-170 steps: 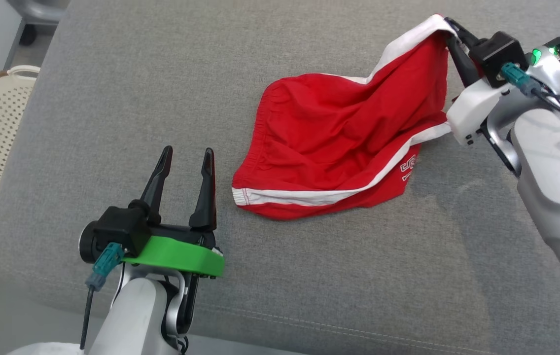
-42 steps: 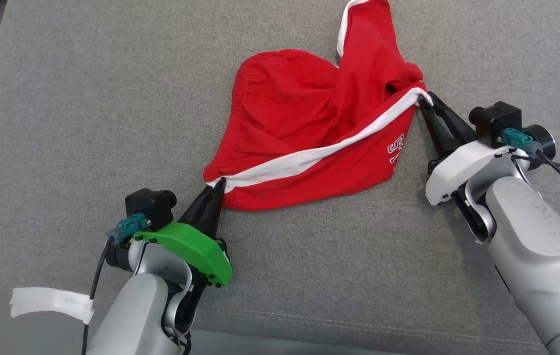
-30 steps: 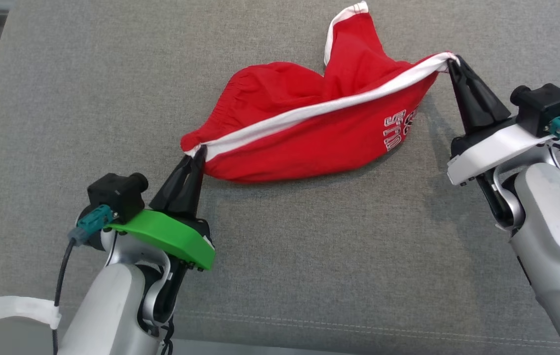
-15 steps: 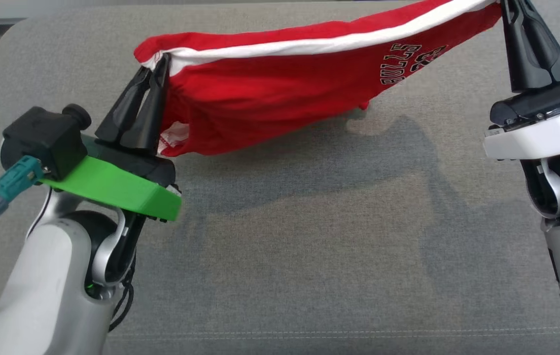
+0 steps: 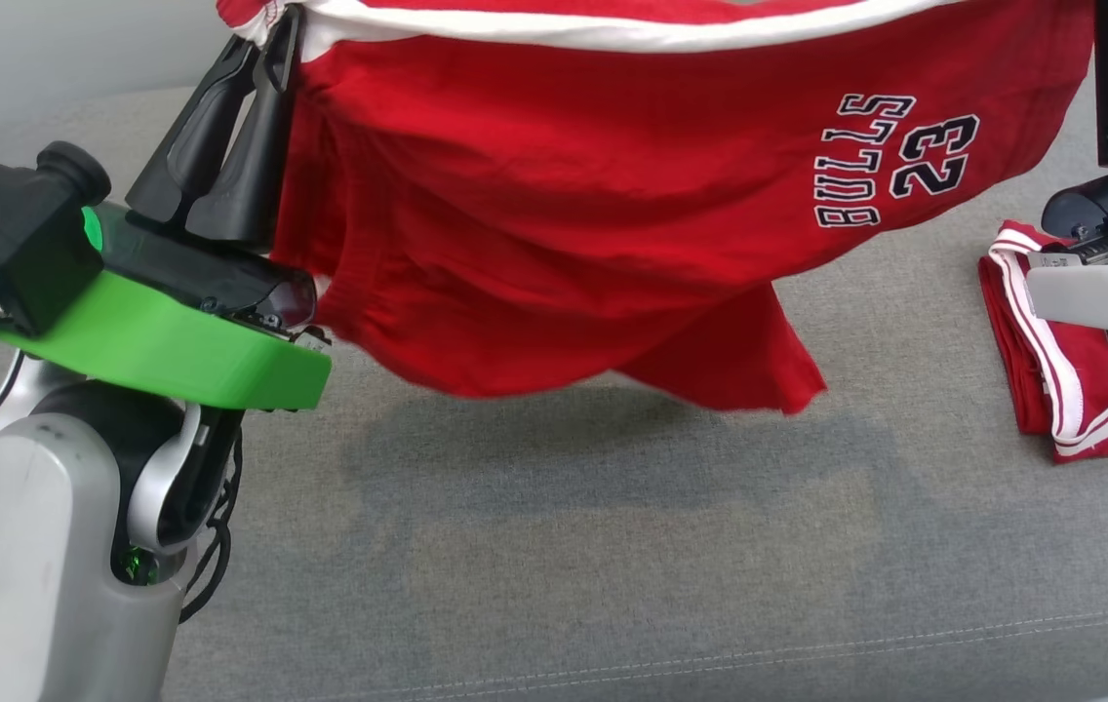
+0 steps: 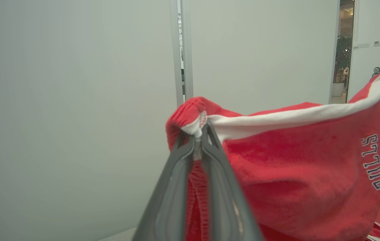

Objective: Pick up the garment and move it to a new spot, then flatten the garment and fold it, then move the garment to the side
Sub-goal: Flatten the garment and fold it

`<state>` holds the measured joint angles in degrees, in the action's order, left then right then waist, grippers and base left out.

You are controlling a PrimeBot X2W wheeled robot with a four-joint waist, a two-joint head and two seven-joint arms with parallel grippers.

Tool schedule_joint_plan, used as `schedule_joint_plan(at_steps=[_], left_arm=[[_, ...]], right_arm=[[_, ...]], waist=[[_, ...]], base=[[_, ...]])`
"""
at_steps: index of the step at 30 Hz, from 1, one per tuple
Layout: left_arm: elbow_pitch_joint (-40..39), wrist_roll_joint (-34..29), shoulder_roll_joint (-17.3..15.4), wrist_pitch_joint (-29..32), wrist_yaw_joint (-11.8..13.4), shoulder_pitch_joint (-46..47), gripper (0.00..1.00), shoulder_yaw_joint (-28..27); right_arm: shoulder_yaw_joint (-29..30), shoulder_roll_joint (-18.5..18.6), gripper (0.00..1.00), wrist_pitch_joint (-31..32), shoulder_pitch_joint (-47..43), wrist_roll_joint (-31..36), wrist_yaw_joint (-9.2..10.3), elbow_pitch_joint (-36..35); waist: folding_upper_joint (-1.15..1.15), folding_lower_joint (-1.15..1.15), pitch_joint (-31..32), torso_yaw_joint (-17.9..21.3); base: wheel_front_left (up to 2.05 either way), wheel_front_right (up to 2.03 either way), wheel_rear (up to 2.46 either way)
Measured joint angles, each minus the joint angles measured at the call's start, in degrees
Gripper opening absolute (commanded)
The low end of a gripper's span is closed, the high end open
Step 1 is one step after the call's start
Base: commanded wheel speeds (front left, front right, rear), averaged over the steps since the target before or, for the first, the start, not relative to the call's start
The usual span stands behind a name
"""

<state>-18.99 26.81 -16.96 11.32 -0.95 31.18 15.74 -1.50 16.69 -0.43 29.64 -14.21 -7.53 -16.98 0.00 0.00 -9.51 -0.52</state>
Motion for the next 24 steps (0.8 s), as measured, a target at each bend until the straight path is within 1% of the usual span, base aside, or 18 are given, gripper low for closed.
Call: schedule_joint_plan(at_steps=[3, 5, 8, 10, 15, 16, 19, 24], left_arm=[[1.13, 1.2, 0.27, 0.7, 0.02, 0.39, 0.0, 0.07], [3.27, 1.74, 0.67, 0.83, -0.15, 1.85, 0.0, 0.14], [8.48, 2.7, 1.79, 0.7, -0.8, 5.42, 0.0, 0.05], [13.13, 4.02, 2.87, 0.46, -1.48, 8.53, 0.0, -0.01], [26.46, 4.83, 5.15, -1.43, -2.67, 19.66, 0.0, -0.43], [26.46, 4.83, 5.15, -1.43, -2.67, 19.66, 0.0, -0.43], [35.29, 4.68, 6.27, -2.92, -3.48, 27.4, 0.0, -0.49], [49.87, 3.67, 7.77, -7.53, -4.59, 39.1, 0.0, -0.11]], right_arm=[[-0.18, -0.1, 0.0, 0.9, 0.27, -1.49, 0.0, 1.25], [-0.71, 0.04, 0.0, 1.18, 1.64, -2.32, 0.0, 3.55], [-1.93, 0.26, 0.0, 1.37, 5.41, -4.04, 0.0, 8.7], [-3.24, 0.2, 0.0, 1.37, 8.62, -6.26, 0.01, 13.18], [-6.83, 0.63, 0.0, -0.53, 19.99, -7.89, 0.0, 25.94], [-6.83, 0.63, 0.0, -0.53, 19.99, -7.89, 0.0, 25.94], [-8.7, 0.27, 0.0, -2.15, 28.08, -9.14, 0.0, 33.81], [-10.4, -1.05, 0.0, -6.36, 41.74, -9.66, 0.0, 46.87]], waist=[[0.0, 0.0, -0.46, 0.33], [0.0, 0.0, -1.01, 0.41], [0.0, 0.0, -1.97, 0.48], [0.0, 0.0, -2.71, 0.5], [0.0, 0.0, -5.02, 0.73], [0.0, 0.0, -5.02, 0.73], [0.0, 0.0, -6.68, 0.9], [0.0, 0.01, -9.62, 1.19]], base=[[0.0, 0.0, 0.0], [0.0, 0.0, 0.0], [0.0, 0.0, 0.0], [0.0, 0.0, 0.0], [0.0, 0.0, 0.0], [0.0, 0.0, 0.0], [0.0, 0.0, 0.0], [0.0, 0.0, 0.0]])
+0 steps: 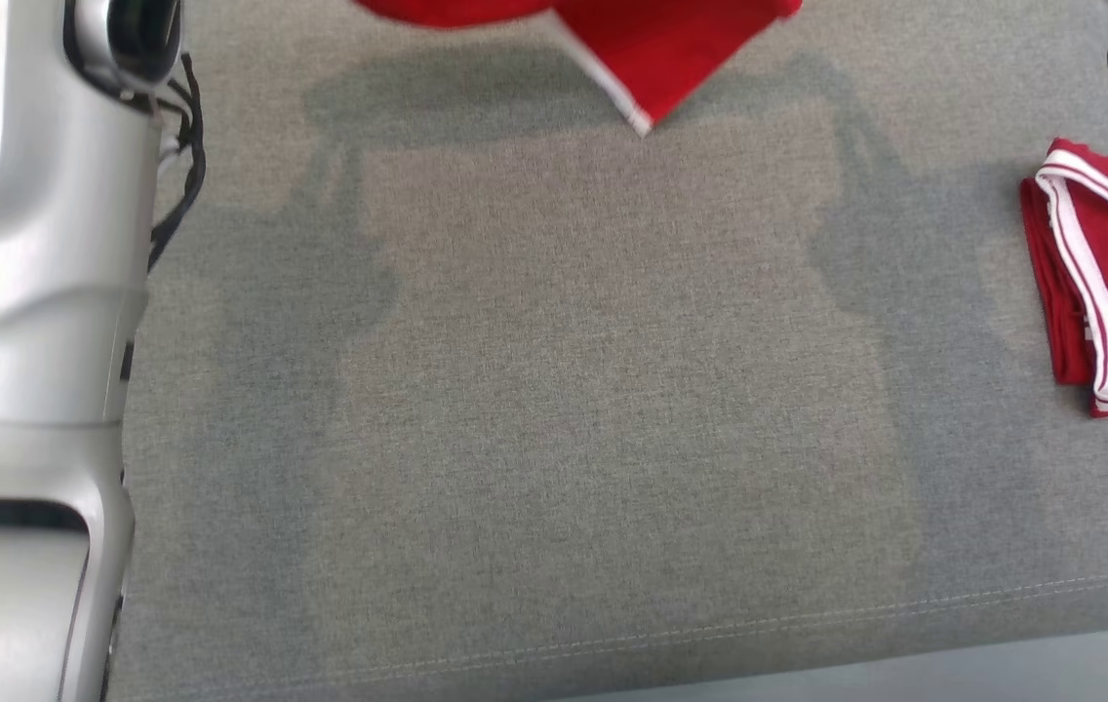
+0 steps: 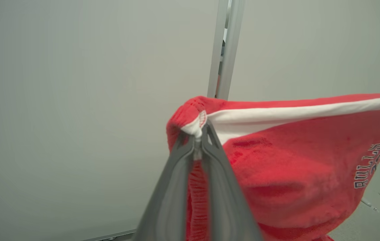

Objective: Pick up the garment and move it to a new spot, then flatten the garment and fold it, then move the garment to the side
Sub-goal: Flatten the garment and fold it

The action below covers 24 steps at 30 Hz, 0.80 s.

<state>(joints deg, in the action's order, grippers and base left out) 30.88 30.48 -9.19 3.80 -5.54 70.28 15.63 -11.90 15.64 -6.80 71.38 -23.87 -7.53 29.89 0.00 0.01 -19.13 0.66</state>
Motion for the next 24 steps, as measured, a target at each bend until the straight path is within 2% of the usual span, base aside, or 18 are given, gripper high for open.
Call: schedule_joint_plan(at_steps=[6, 12, 17, 18, 24], left_arm=[[13.79, -1.29, 1.91, -7.69, -0.77, 10.52, 0.0, 0.6], [22.35, -1.42, 2.25, -14.79, -1.55, 17.31, 0.0, 1.49], [27.17, 1.68, 3.24, -16.5, -1.78, 15.69, 0.0, 3.18], [27.27, 3.83, 3.93, -16.97, -1.78, 13.88, 0.0, 4.53], [25.13, 6.77, 4.86, -18.42, -1.83, 3.65, 0.0, 8.7]], right_arm=[[0.3, -2.05, 0.0, -5.92, 12.94, 0.45, 0.0, 13.48], [0.7, -4.58, 0.0, -8.05, 20.04, 1.43, 0.0, 20.58], [-2.83, -5.79, 0.0, -8.26, 17.11, -0.2, 0.0, 20.04], [-3.63, -5.77, 0.0, -8.26, 13.68, -2.02, 0.0, 18.48], [-5.24, -5.75, 0.0, -8.26, -0.97, -9.05, 0.01, 10.72]], waist=[[0.0, 0.0, -3.07, -0.01], [0.0, 0.0, -6.86, 0.0], [0.0, 0.0, -10.04, 0.02], [0.0, 0.0, -11.14, -0.05], [0.0, 0.0, -12.24, -0.91]], base=[[0.0, 0.0, 0.0], [0.0, 0.0, 0.0], [0.0, 0.0, 0.0], [0.0, 0.0, 0.0], [0.0, 0.0, 0.0]])
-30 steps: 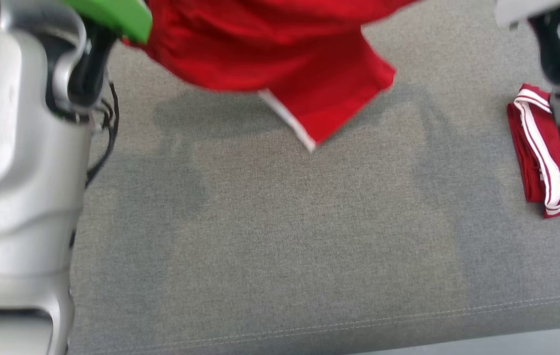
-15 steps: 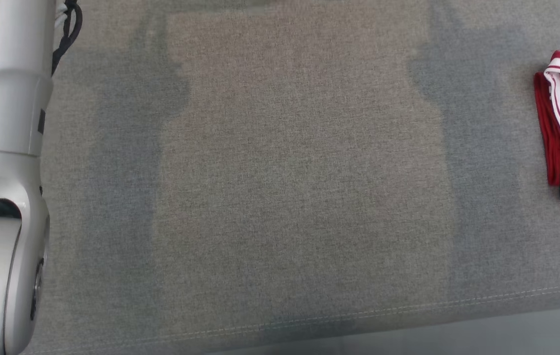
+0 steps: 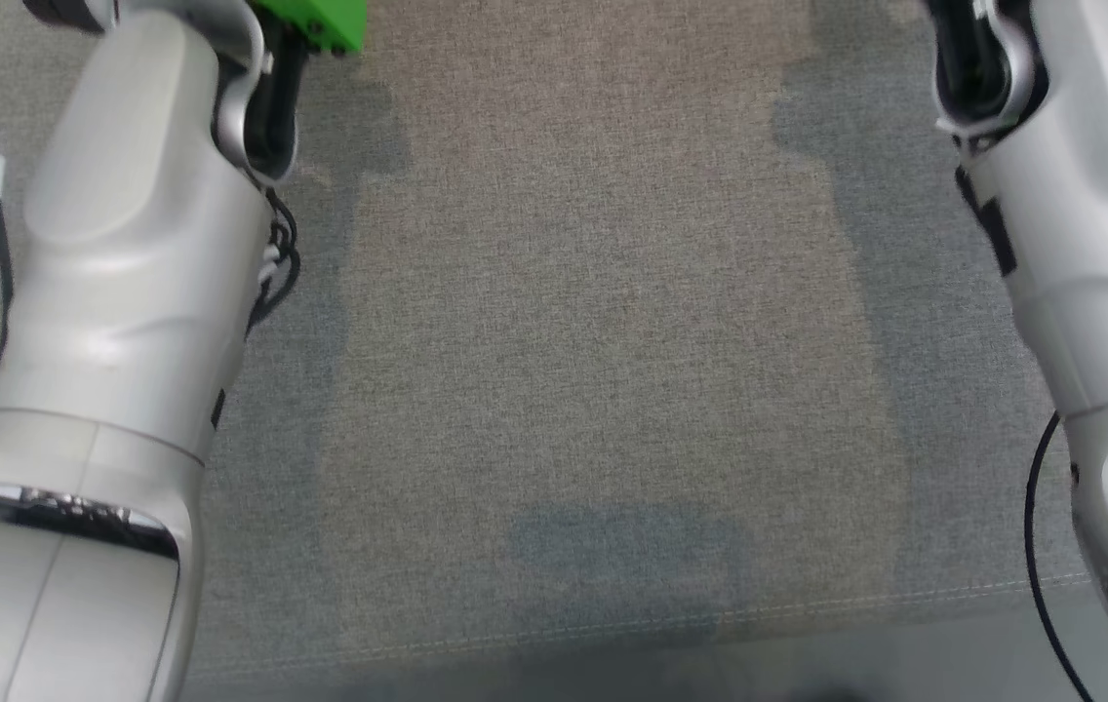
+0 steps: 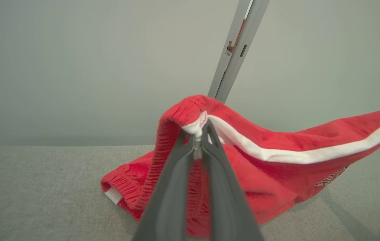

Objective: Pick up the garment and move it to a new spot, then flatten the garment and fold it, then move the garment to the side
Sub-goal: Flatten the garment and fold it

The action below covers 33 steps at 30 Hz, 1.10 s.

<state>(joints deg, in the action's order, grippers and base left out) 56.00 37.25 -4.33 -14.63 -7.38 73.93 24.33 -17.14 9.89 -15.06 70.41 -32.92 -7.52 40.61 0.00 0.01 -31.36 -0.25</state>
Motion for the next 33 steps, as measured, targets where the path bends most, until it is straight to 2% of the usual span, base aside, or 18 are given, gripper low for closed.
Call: schedule_joint_plan(at_steps=[4, 13, 19, 24, 33], left_arm=[[-4.68, 0.59, -0.01, -0.15, 0.0, -8.73, 0.0, 0.0], [-24.34, -3.69, 0.27, -0.24, 0.64, -32.72, 0.0, -5.06], [-32.07, -4.68, -0.23, 0.53, 0.79, -45.99, 0.0, -2.85], [-38.66, -4.14, -3.12, 6.1, 1.55, -54.77, 0.0, -0.99], [-52.71, -1.98, -8.82, 17.17, 5.19, -67.9, 0.0, 0.87]], right_arm=[[-0.86, 0.37, 0.0, 0.0, -10.97, -3.48, 0.01, -5.83], [-0.7, 1.75, 0.0, 0.0, -33.36, -8.47, 0.03, -17.89], [1.08, 1.09, 0.0, 0.0, -48.41, -10.2, 0.03, -23.35], [3.57, -0.15, 0.0, 1.56, -58.8, -9.6, 0.03, -28.35], [10.74, -4.49, 0.0, 9.61, -74.98, -5.81, 0.03, -40.09]], waist=[[0.0, 0.0, 1.08, -0.18], [0.0, -0.02, 5.05, -0.4], [0.0, -0.02, 8.48, -0.47], [0.0, -0.02, 11.03, -0.06], [0.0, -0.02, 13.62, 0.97]], base=[[0.0, 0.0, 0.0], [0.0, 0.0, 0.0], [0.0, 0.0, 0.0], [0.0, 0.0, 0.0], [0.0, 0.0, 0.0]])
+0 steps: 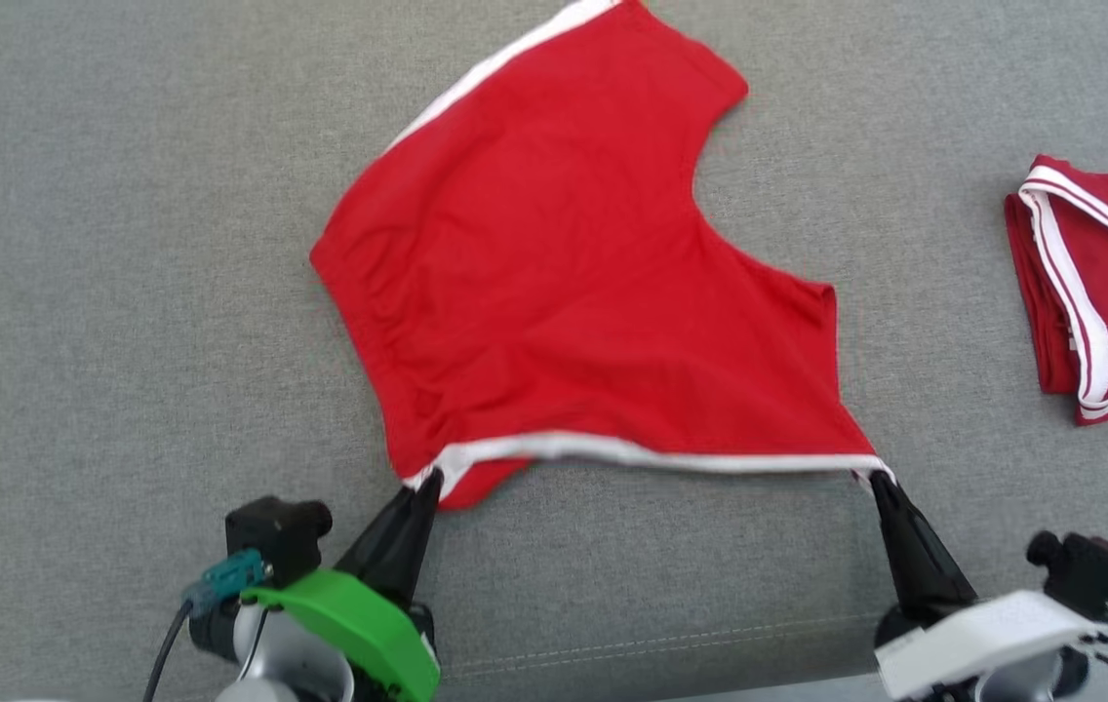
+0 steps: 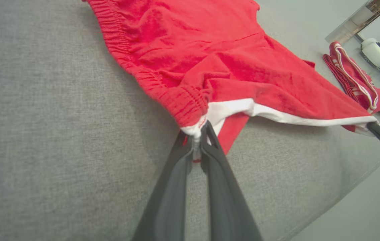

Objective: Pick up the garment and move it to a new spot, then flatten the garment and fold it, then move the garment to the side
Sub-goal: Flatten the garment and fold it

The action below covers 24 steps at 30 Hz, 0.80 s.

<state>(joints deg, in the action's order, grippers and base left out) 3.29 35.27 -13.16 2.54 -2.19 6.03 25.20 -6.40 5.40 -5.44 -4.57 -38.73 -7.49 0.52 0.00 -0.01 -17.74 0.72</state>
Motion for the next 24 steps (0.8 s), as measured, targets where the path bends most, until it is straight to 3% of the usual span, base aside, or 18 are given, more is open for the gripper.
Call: schedule_joint_plan(at_steps=[8, 13, 19, 24], left_arm=[[-9.81, 2.01, -4.11, 7.14, 4.32, -9.12, 0.0, -0.22], [-13.06, 2.88, -4.89, 9.29, 5.2, -10.21, 0.0, -0.25], [-14.52, 3.15, -3.77, 8.83, 5.45, -8.2, 0.0, -0.45], [-13.74, 2.58, -2.12, 7.93, 4.7, -2.32, 0.0, -0.34]], right_arm=[[6.68, -2.18, 0.0, 7.78, -10.48, 3.39, 0.0, -10.45], [10.36, -2.44, 0.0, 9.54, -11.22, 4.16, -0.01, -14.97], [12.0, -2.48, 0.0, 9.53, -4.89, 6.98, -0.01, -16.57], [11.15, -0.71, 0.0, 9.6, 5.49, 10.17, -0.01, -13.57]], waist=[[0.0, 0.0, 0.9, 0.81], [0.0, 0.0, 1.4, 0.67], [0.0, 0.0, 1.38, -0.35], [0.0, 0.0, 0.82, -1.74]], base=[[0.0, 0.0, 0.0], [0.0, 0.0, 0.0], [0.0, 0.0, 0.0], [0.0, 0.0, 0.0]])
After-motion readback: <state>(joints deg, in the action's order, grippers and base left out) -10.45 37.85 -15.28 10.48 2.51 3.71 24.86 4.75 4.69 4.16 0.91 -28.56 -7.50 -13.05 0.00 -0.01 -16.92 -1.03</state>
